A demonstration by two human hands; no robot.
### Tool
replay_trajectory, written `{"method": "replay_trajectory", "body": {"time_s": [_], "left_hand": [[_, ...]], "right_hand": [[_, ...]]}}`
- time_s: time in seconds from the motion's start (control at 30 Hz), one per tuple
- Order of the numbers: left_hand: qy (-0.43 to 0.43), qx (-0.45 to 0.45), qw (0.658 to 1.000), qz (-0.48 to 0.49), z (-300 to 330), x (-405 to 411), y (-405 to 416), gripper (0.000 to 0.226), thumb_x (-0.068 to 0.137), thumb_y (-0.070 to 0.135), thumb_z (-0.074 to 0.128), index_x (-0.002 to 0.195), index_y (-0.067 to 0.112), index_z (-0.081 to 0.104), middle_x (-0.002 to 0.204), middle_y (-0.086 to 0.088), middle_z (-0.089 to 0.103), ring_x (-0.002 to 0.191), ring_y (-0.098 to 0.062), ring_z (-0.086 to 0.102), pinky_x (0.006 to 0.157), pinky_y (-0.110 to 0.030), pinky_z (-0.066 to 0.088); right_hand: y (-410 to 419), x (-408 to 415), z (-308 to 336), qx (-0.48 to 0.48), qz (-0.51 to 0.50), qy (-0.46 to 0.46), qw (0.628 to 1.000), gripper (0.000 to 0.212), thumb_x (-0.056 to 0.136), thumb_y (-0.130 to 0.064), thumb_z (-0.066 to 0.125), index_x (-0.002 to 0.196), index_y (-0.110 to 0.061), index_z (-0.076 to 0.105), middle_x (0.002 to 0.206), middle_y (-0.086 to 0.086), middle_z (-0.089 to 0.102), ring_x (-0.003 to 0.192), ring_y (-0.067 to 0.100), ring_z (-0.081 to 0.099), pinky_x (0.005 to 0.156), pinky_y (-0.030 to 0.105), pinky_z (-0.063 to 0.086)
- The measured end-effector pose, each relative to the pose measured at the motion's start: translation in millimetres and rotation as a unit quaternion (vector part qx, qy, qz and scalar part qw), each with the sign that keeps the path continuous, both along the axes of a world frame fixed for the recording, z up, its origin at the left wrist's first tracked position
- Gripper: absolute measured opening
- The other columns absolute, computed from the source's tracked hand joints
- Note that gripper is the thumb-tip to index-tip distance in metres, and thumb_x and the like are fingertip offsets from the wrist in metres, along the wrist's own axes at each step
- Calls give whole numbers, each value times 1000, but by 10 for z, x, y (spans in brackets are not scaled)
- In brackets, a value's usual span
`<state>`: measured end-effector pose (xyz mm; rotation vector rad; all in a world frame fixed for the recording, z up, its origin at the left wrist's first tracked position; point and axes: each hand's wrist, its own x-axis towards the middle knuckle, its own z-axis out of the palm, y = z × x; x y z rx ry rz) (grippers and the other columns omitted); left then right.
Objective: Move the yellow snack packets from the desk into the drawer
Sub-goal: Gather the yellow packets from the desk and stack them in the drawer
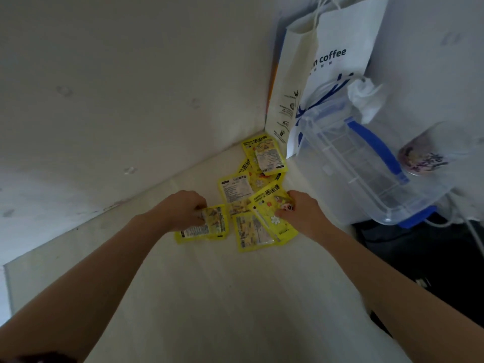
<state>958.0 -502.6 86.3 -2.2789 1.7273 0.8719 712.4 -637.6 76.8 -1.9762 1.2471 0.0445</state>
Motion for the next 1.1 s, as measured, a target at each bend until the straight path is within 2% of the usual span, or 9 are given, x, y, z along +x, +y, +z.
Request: {"method": "replay_trajectory", "body": {"time_s": [0.13, 0.2, 0.3, 0.37, 0.43, 0.57, 0.63, 0.8, 1.1], "left_hand": [[77, -62, 991, 95, 34, 133, -5, 21, 81, 24, 75, 82, 9, 61, 81, -7, 55, 80, -26, 57, 70, -32, 42], [110, -146, 966, 186, 15, 158, -7, 17, 81, 16, 75, 81, 3, 63, 77, -12, 62, 74, -28, 61, 67, -34, 46], [193, -219, 900, 323, -24, 93, -72, 13, 82, 11, 74, 94, 10, 70, 87, -7, 70, 76, -23, 66, 68, -33, 53], [292, -225, 836, 406, -78, -24, -157, 16, 82, 10, 73, 96, 16, 70, 91, -4, 71, 78, -18, 67, 65, -28, 54], [360, -201, 776, 478, -161, -158, -264, 19, 84, 8, 72, 101, 14, 69, 100, -9, 72, 85, -23, 69, 69, -33, 57], [366, -164, 723, 562, -333, -399, -450, 22, 82, 8, 72, 104, 10, 68, 105, -14, 72, 92, -30, 71, 80, -43, 58], [325, -166, 733, 574, -388, -475, -502, 22, 81, 10, 73, 103, 10, 69, 104, -13, 73, 91, -29, 71, 82, -44, 59], [182, -181, 826, 502, -385, -620, -546, 21, 77, 19, 74, 95, 9, 68, 96, -11, 71, 89, -29, 67, 81, -44, 58], [201, -177, 801, 535, -419, -699, -534, 29, 80, 19, 73, 106, 8, 66, 104, -13, 69, 95, -30, 66, 82, -42, 58]], "right_hand": [[22, -123, -6, 25, 87, 9, 996, 16, 79, -23, 72, 81, -19, 56, 75, -10, 53, 74, 14, 54, 54, 17, 35], [33, -149, -46, 29, 122, 17, 992, 19, 75, -21, 75, 88, -13, 63, 84, -2, 60, 82, 19, 58, 61, 23, 40], [57, -135, -121, 28, 166, 40, 985, 36, 75, -22, 75, 107, -10, 66, 106, 5, 60, 95, 19, 56, 78, 29, 43], [69, -80, -171, 9, 205, 50, 977, 38, 75, -24, 74, 110, -9, 66, 114, 5, 56, 103, 22, 54, 86, 29, 44], [73, -10, -215, -29, 241, 64, 968, 39, 75, -25, 72, 110, -9, 67, 123, 5, 55, 111, 27, 52, 94, 36, 44], [94, 87, -255, -70, 272, 94, 955, 43, 78, -26, 67, 120, -16, 62, 135, 0, 50, 121, 30, 40, 97, 44, 41], [100, 111, -278, -78, 284, 96, 951, 42, 79, -25, 66, 119, -15, 61, 136, 2, 48, 121, 31, 40, 96, 43, 41], [93, 148, -285, -83, 292, 92, 948, 42, 81, -23, 65, 121, -13, 59, 143, 0, 41, 124, 30, 39, 98, 42, 40], [118, 81, -226, -65, 247, 80, 964, 22, 85, -18, 62, 103, -6, 59, 109, 10, 47, 97, 28, 53, 85, 41, 48]]}}
